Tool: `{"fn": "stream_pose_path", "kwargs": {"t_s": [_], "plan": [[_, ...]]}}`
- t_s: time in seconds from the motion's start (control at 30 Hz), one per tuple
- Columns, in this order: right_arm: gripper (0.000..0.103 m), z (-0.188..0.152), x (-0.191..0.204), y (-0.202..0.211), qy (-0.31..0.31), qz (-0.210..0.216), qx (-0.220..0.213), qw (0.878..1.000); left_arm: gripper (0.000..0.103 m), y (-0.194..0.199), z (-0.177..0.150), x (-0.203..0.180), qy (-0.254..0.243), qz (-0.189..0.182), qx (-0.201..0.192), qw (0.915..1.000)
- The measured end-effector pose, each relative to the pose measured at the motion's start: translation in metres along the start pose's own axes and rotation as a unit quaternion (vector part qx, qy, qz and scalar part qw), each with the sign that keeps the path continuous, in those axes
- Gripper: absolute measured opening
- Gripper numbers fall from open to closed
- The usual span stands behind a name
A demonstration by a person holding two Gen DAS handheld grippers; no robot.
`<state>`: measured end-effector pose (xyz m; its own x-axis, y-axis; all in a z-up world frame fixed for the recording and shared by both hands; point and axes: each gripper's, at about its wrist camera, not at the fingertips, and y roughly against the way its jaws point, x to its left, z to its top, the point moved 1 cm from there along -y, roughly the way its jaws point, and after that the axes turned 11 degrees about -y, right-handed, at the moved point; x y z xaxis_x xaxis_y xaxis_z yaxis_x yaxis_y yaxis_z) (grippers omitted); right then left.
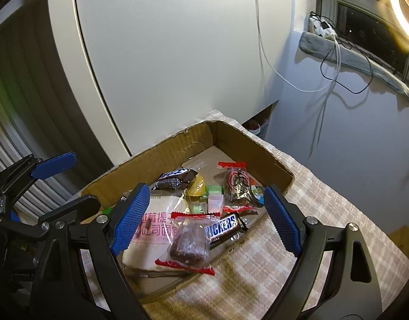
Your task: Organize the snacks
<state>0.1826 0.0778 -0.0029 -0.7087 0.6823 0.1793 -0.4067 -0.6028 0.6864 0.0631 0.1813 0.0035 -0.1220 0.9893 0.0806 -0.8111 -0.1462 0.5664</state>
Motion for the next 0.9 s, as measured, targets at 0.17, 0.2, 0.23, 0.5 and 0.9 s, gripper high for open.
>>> {"fn": "stream_pose_path", "kwargs": {"t_s": [0.17, 0.2, 0.23, 0.5, 0.9], "plan": [[0.09, -0.007, -0.002, 0.017, -0.007, -0.005, -0.02, 1.0, 0.072, 0.01, -0.001, -0.004, -0.001, 0.007, -0.006, 1.0], [0.09, -0.01, -0.001, 0.022, -0.008, -0.007, -0.026, 1.0, 0.073, 0.011, -0.001, -0.004, 0.0, 0.008, -0.006, 0.9999], [0.09, -0.01, -0.002, 0.025, -0.009, -0.007, -0.029, 1.0, 0.076, 0.013, -0.001, -0.005, 0.0, 0.011, -0.006, 0.9999], [0.099, -0.025, -0.005, 0.048, -0.025, -0.038, -0.056, 0.997, 0.079, 0.025, -0.009, -0.007, 0.009, 0.031, -0.004, 0.9995], [0.103, -0.055, 0.01, 0.083, -0.027, -0.103, -0.089, 0.99, 0.081, 0.039, -0.018, -0.019, 0.009, 0.041, -0.002, 0.9991]]}}
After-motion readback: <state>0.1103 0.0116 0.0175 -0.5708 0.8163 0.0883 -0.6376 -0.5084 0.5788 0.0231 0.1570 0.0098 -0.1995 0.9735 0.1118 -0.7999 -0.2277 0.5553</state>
